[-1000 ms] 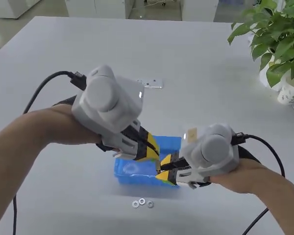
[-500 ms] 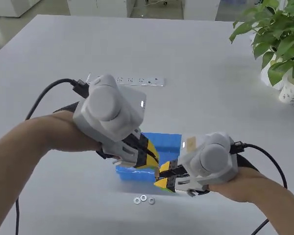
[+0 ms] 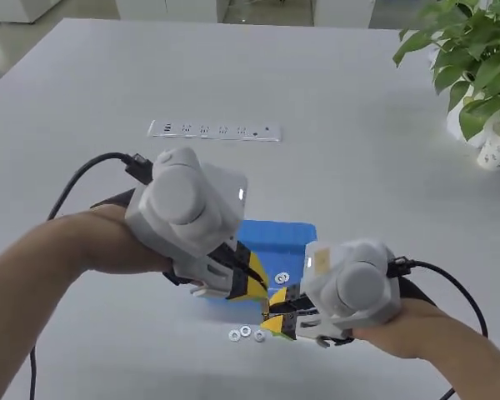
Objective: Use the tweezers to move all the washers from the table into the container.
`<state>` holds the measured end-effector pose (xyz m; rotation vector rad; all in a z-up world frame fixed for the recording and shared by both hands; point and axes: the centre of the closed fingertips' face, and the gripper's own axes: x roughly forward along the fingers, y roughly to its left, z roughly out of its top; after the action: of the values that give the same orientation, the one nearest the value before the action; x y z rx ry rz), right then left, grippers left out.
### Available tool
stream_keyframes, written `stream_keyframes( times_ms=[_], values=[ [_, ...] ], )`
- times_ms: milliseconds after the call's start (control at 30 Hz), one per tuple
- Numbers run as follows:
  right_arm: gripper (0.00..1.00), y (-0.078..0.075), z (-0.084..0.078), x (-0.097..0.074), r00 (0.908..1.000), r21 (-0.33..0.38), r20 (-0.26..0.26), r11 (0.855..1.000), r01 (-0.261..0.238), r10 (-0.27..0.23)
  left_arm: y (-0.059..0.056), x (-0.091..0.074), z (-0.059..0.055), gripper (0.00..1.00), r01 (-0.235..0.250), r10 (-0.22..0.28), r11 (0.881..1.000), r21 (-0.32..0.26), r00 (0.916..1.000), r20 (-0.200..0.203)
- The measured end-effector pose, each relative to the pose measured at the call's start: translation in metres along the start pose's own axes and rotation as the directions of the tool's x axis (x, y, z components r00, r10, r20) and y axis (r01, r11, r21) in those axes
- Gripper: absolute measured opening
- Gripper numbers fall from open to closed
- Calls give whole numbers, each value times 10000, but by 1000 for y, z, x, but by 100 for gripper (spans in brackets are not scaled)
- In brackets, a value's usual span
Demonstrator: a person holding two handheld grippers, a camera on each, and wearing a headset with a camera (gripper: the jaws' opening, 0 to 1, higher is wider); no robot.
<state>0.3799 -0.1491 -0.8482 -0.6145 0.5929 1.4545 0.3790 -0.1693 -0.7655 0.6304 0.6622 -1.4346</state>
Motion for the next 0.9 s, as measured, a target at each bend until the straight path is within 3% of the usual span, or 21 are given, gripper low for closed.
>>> stream_keyframes(
  times_ms=[900],
  values=[
    [11,11,-12,19,9990,174,-46,9989,-438,439,-8,12,-17,6,185,-187,9989,-437,9998,-38]
  ],
)
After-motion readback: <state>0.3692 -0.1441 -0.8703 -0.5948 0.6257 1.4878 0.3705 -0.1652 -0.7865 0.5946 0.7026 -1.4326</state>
